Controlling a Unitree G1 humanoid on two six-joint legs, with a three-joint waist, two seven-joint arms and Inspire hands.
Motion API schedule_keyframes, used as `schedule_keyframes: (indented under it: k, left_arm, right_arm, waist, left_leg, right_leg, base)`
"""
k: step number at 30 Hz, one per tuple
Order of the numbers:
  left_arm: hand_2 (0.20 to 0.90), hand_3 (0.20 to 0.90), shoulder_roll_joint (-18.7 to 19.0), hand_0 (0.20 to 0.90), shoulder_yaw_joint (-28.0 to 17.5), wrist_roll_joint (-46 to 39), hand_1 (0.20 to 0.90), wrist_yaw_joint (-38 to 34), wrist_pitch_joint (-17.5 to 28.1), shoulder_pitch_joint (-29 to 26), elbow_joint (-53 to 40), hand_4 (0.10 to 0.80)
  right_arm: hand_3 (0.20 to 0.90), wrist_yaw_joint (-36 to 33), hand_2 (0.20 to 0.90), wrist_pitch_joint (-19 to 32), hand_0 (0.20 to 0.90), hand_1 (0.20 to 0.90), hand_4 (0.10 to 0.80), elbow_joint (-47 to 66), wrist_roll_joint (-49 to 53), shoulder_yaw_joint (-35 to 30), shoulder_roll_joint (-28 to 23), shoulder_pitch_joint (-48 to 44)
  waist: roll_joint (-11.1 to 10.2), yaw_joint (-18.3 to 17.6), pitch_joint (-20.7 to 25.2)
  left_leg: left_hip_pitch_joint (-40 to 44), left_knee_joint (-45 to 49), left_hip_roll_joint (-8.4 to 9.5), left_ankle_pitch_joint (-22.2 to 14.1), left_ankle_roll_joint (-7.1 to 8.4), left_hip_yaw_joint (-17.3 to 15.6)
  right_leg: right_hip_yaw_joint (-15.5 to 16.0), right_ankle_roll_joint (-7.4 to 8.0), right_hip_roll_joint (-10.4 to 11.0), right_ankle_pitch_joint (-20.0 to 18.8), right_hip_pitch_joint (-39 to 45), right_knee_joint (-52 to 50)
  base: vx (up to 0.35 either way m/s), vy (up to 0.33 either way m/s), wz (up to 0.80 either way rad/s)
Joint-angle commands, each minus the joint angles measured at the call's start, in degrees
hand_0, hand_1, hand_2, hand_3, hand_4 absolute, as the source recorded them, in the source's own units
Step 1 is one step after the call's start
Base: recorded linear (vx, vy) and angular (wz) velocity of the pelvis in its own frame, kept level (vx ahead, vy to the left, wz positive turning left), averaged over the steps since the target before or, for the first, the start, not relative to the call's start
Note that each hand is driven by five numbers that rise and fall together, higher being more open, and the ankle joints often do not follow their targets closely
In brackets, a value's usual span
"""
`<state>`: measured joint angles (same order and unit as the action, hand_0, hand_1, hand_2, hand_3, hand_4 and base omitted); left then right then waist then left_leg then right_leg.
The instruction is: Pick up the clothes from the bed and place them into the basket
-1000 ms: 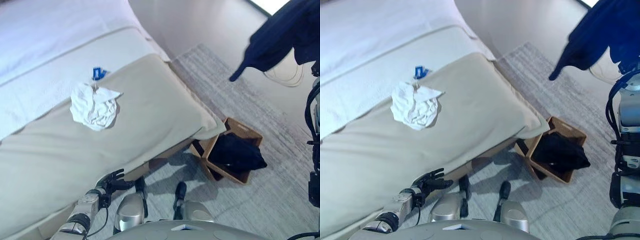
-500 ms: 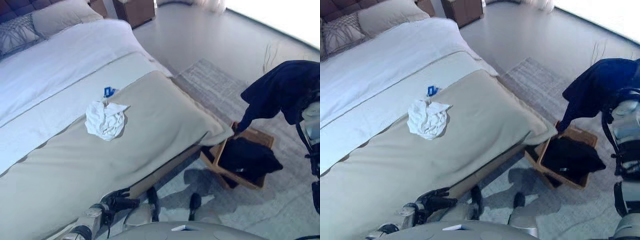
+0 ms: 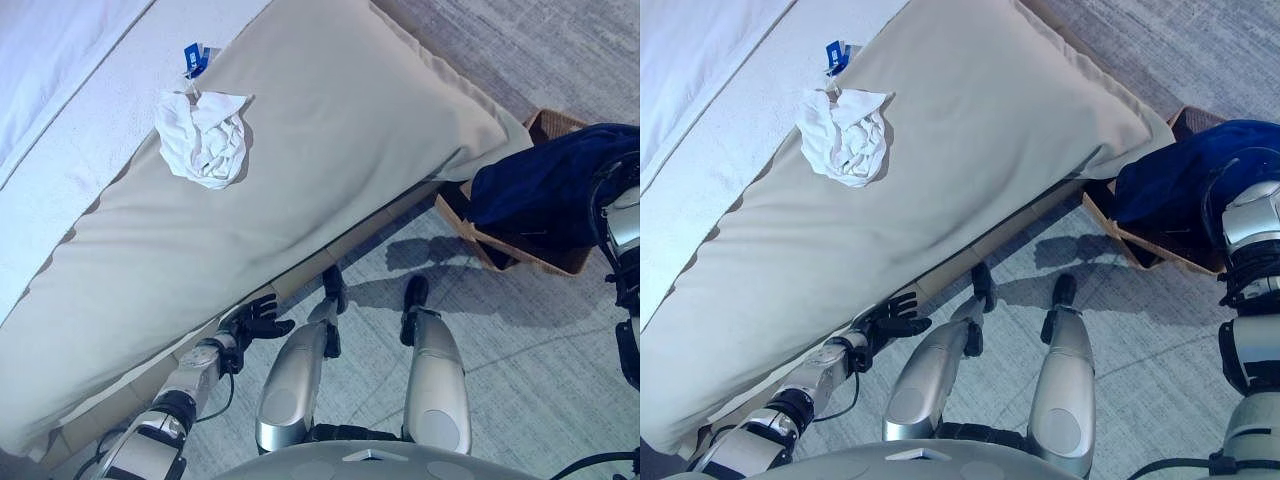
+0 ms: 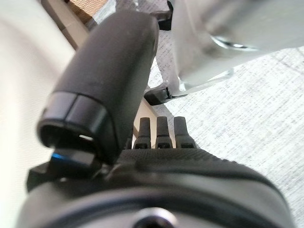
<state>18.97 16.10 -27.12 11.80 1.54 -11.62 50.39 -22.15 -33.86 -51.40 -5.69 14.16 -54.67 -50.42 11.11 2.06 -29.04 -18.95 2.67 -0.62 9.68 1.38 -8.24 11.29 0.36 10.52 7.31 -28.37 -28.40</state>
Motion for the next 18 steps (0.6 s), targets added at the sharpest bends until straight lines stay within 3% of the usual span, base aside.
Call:
schedule_keyframes:
  k: [1, 5, 12, 18]
  left_arm:
    - [0.900, 0.900, 3.56, 0.900, 2.19, -1.73, 0.900, 0.47, 1.81, 1.69, -1.17, 0.800]
    - [0.900, 0.900, 4.38, 0.900, 1.55, -2.00, 0.900, 1.19, 1.64, 2.18, -1.13, 0.800]
    - [0.900, 0.900, 4.60, 0.900, 0.73, -1.97, 0.900, 1.20, 0.79, 3.34, -1.21, 0.800]
    - [0.900, 0.900, 4.96, 0.900, 0.18, -1.68, 0.900, 0.46, -0.53, 3.46, -0.74, 0.800]
  right_arm:
    - [0.900, -4.66, 0.900, -1.68, 0.900, 0.900, 0.800, 0.72, -2.72, 4.51, -7.51, -6.16]
    - [0.900, -5.34, 0.900, -2.37, 0.900, 0.900, 0.800, -1.50, -2.20, 4.18, -8.72, -5.95]
    - [0.900, -9.78, 0.900, -2.60, 0.900, 0.900, 0.800, 2.60, -0.69, -0.12, -10.81, -3.28]
    - [0.900, -4.27, 0.900, -2.08, 0.900, 0.900, 0.800, 4.83, -3.65, -0.66, -12.05, -1.83]
  waist:
    - [0.95, 0.23, 1.99]
    - [1.15, 0.11, 1.57]
    - [-0.70, -0.56, 2.27]
    - [-3.82, -0.28, 4.11]
  left_leg:
    - [-2.87, 6.65, -0.47, -7.03, 2.20, 2.71]
    - [-2.71, 6.28, -0.32, -6.80, 2.08, 2.46]
    - [0.07, 4.69, -0.58, -7.11, 2.10, 1.72]
    - [2.85, 2.47, -1.04, -7.17, 2.08, 1.03]
  right_leg:
    - [2.70, -2.56, -3.23, 8.10, 1.77, -3.67]
    - [2.21, -2.54, -3.40, 7.83, 1.93, -3.28]
    - [1.88, -1.63, -3.95, 5.62, 5.70, 1.93]
    - [2.36, -0.48, -4.73, 2.84, 9.88, 7.93]
  base:
    - [-0.049, 0.029, 0.03]
    - [-0.021, 0.053, 0.00]
    - [0.014, 0.075, 0.00]
    - [0.036, 0.061, 0.00]
